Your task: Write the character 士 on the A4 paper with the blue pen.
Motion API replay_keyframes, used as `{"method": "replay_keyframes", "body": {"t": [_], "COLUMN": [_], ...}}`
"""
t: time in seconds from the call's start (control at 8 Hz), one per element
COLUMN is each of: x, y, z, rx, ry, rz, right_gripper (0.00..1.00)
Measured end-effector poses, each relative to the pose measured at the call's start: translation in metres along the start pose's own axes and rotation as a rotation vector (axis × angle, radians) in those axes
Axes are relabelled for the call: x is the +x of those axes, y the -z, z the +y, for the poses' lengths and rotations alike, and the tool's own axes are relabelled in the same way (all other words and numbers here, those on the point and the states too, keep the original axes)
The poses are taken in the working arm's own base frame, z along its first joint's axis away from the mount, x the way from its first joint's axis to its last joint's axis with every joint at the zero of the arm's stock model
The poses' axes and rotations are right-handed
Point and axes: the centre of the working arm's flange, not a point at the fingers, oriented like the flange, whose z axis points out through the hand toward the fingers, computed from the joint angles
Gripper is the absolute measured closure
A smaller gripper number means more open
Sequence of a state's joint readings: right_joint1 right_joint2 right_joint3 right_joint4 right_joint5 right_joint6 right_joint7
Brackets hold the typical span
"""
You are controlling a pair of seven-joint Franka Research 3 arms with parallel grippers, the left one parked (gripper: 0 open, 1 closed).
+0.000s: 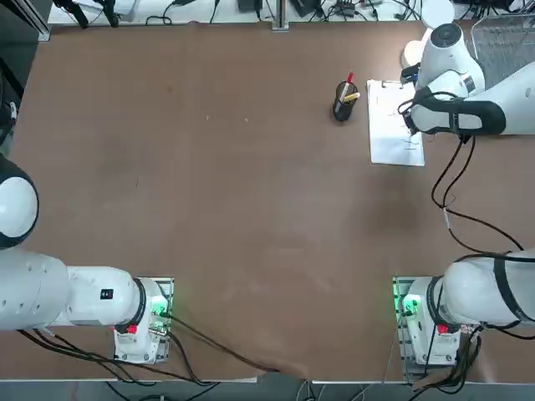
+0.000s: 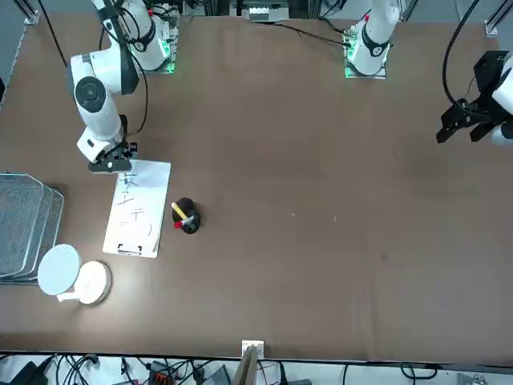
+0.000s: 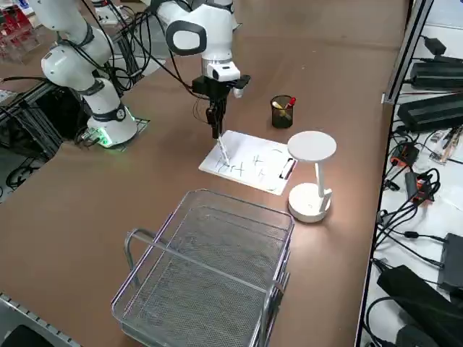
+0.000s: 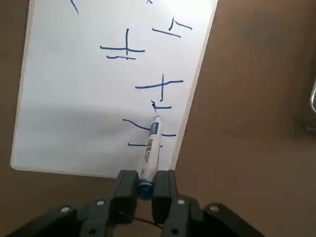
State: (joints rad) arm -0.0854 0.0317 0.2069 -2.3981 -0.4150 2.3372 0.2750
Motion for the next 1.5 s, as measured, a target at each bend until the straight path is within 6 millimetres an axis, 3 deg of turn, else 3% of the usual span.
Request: {"method": "replay_keyframes", "body": {"t": [1.5], "x": [0.0002], "y": [0.0035], "z": [-0.0059], "rx": [0.011], "ry": [-0.004], "rz": [0.005], "right_gripper": [0.81]}}
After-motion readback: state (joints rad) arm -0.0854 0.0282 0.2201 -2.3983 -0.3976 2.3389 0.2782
